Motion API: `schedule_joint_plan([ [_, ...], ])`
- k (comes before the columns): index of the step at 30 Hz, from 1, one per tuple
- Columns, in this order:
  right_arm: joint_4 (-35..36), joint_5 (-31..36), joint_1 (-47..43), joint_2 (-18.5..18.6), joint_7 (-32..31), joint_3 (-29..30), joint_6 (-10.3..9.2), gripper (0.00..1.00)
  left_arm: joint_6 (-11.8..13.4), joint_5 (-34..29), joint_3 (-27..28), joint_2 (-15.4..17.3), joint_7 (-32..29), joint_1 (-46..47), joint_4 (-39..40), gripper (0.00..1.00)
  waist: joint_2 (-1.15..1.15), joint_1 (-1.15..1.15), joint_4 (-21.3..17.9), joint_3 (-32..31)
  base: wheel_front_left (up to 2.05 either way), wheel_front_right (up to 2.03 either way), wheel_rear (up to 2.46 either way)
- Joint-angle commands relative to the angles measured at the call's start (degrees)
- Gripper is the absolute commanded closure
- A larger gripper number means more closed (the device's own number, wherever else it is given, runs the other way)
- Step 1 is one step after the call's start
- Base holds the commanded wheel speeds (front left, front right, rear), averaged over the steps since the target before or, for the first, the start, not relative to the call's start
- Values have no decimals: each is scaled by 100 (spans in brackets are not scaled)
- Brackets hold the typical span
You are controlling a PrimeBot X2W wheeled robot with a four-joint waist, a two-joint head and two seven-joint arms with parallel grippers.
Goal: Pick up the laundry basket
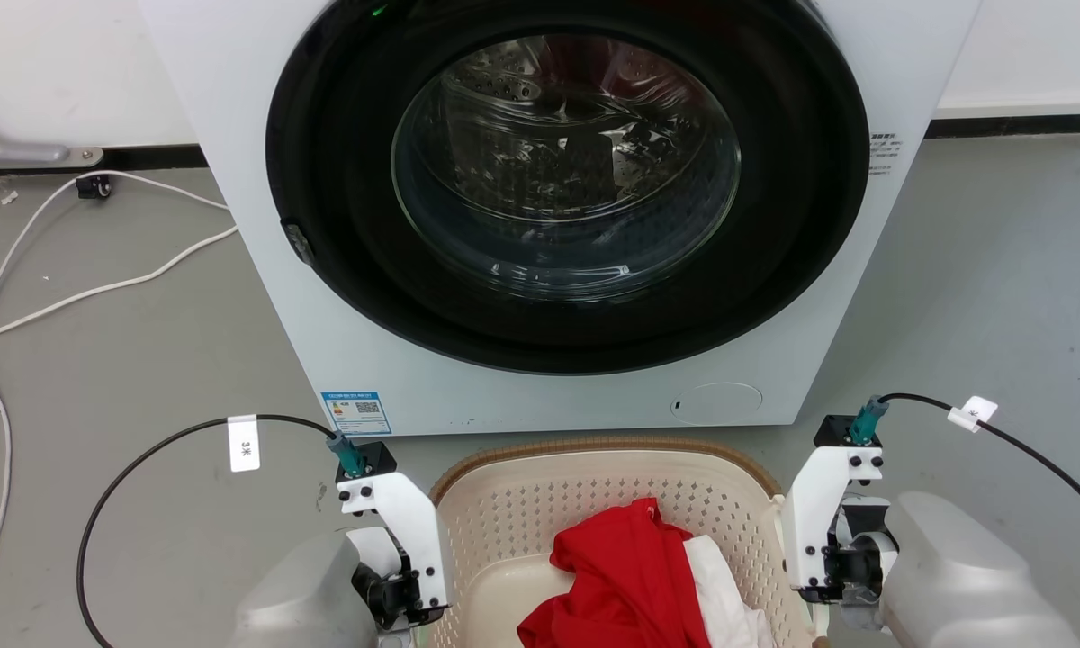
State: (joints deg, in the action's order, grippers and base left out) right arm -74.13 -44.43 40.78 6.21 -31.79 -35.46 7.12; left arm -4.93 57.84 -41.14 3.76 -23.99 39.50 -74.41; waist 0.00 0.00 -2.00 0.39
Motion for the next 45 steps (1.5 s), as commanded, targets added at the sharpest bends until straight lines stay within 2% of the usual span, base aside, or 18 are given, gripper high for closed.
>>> schedule_joint_plan([
  [1, 51, -19, -55, -206, -14, 11, 66, 100, -35, 72, -5, -163, 32, -27, 91, 100, 0, 0, -2, 1, 0, 0, 0],
  [45, 51, 43, -79, -176, -23, 58, 67, 100, -26, 274, -192, -164, 115, -32, 93, 100, 0, 0, 20, 7, 0, 0, 0],
])
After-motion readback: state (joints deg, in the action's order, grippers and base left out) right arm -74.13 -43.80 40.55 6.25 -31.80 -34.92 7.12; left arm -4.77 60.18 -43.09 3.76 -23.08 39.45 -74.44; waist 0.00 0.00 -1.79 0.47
